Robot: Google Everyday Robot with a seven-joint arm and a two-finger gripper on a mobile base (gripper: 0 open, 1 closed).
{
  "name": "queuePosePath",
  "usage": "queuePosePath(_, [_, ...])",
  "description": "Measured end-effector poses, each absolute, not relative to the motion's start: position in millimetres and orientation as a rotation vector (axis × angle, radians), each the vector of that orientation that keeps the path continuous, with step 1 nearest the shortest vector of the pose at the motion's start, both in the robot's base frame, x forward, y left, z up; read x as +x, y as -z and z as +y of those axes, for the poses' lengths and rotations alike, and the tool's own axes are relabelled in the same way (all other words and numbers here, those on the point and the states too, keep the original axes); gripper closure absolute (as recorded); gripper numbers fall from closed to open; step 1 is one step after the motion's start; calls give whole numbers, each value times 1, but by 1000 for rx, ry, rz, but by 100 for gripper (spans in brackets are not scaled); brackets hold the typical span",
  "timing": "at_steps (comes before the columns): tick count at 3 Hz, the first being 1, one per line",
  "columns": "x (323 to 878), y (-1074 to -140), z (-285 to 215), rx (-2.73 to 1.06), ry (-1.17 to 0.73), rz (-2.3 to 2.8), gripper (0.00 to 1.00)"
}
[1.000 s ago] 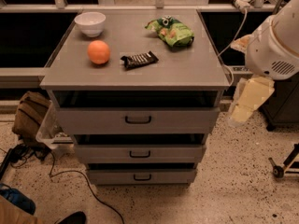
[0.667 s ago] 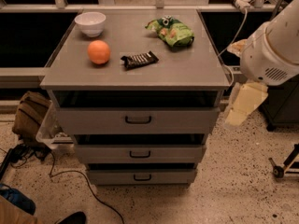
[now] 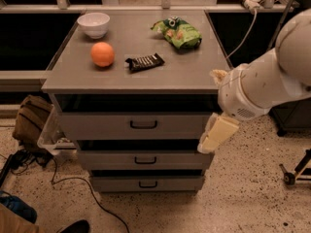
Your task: Open top drawer
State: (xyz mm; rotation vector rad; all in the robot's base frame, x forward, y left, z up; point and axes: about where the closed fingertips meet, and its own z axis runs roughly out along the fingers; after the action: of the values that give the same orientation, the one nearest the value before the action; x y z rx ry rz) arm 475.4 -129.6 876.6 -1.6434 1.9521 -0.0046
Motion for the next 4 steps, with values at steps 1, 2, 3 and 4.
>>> queuePosePath(1, [485,-883,-127,-1609,39,1923,0])
queuePosePath(2, [485,-883,-127,-1611,37,1924,0])
queuePosePath(3, [493,-861,-116,-1646,-1,1924,0])
queuePosePath(4, [512,-814,-97,-1699,-120,1914,0])
